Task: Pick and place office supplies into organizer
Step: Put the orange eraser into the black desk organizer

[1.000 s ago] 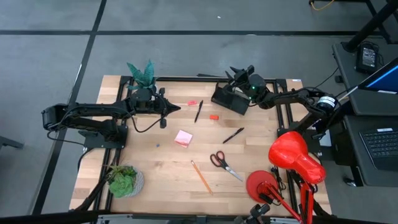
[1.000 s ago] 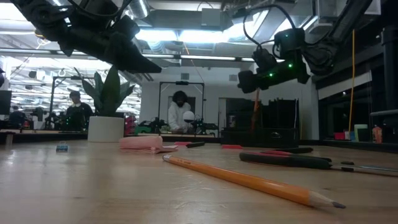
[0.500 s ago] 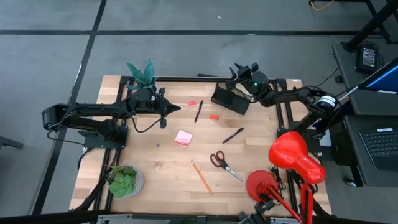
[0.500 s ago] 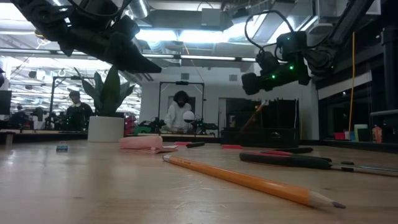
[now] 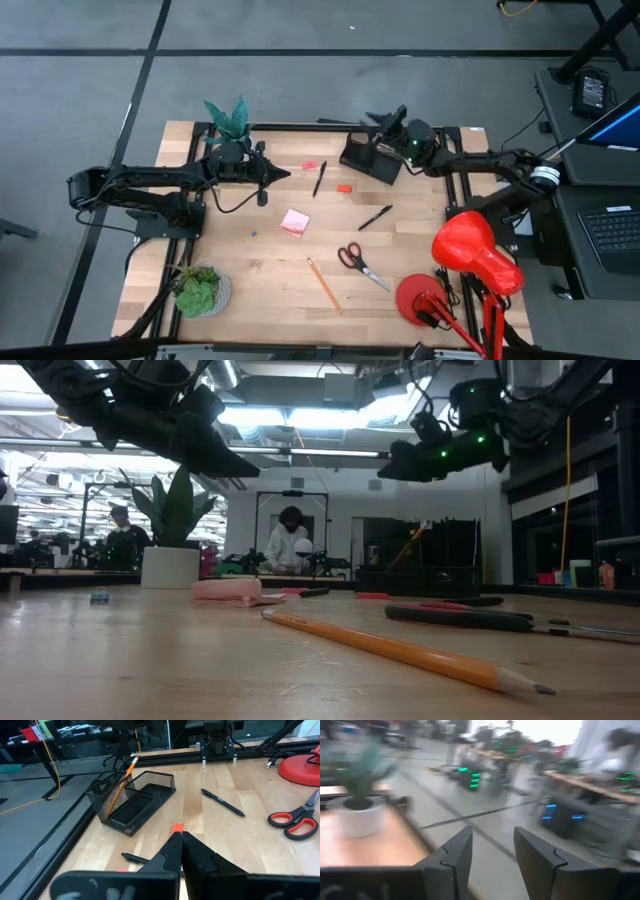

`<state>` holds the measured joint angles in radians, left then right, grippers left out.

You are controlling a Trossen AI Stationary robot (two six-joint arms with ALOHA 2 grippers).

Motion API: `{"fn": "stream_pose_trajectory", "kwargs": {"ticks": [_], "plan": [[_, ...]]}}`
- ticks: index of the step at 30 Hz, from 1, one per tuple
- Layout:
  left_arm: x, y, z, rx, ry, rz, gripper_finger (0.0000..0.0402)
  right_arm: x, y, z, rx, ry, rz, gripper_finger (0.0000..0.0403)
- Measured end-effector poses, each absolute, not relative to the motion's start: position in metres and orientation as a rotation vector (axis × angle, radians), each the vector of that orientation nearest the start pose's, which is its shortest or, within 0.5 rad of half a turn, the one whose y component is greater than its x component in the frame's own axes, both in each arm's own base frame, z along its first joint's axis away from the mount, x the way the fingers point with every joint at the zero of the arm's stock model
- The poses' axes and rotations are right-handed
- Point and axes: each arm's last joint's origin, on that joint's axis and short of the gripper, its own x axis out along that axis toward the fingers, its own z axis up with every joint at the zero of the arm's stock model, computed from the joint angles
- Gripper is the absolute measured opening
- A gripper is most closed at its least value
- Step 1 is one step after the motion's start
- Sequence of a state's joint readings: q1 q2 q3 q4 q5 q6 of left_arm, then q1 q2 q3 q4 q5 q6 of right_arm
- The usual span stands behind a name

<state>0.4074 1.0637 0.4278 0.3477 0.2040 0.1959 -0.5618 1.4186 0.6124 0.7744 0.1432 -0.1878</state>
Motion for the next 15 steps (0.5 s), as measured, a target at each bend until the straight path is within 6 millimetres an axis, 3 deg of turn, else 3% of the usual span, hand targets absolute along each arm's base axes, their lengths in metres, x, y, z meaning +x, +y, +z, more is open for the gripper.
{"fn": "stream_pose_trajectory", "kwargs": {"ticks": [8, 15], "plan": [[0.201, 0.081, 0.210, 0.108, 0.294, 0.174, 0.0003, 0.252, -0.117, 0.222, -0.199, 0.258, -0.483, 0.0094], [0.201, 0.080, 0.210, 0.118, 0.294, 0.171, 0.0002, 0.251, -0.078, 0.228, -0.207, 0.333, -0.338, 0.0013]]}}
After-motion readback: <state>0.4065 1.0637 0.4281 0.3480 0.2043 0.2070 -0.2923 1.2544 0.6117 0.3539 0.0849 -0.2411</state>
